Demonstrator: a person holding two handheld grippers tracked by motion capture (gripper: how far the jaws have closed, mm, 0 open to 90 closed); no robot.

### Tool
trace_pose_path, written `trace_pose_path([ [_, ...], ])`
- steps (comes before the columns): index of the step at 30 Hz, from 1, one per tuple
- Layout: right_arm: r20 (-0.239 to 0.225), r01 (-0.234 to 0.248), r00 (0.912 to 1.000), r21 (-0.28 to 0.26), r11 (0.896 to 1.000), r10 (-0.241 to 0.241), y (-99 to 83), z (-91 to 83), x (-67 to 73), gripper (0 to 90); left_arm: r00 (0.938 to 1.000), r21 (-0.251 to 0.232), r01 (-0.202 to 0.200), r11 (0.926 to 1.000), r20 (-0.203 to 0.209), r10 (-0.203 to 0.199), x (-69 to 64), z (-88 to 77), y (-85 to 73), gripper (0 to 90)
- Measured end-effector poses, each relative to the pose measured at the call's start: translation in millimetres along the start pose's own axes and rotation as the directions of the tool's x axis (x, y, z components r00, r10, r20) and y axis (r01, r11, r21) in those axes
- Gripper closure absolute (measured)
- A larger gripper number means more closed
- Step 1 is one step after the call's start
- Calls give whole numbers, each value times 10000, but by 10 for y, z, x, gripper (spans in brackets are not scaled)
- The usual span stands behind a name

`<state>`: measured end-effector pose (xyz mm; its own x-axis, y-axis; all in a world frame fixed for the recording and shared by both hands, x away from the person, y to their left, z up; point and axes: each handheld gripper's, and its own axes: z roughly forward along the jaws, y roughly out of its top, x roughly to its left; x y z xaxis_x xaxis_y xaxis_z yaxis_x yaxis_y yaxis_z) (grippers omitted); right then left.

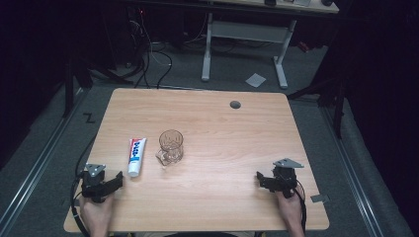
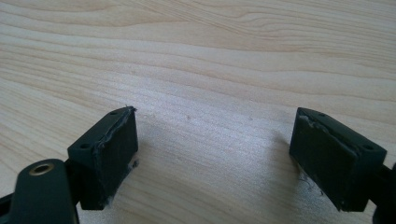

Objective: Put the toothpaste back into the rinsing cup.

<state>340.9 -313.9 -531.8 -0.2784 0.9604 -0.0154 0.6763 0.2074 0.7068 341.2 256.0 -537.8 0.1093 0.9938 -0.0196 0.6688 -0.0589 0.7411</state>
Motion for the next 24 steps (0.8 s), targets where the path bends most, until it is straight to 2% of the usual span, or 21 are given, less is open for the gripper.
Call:
trace_pose_path([
  [24, -1, -15, 10000, 2, 10000, 15, 1, 1, 1, 151, 9999, 27, -114, 9999, 87, 114, 5, 4, 5, 272],
])
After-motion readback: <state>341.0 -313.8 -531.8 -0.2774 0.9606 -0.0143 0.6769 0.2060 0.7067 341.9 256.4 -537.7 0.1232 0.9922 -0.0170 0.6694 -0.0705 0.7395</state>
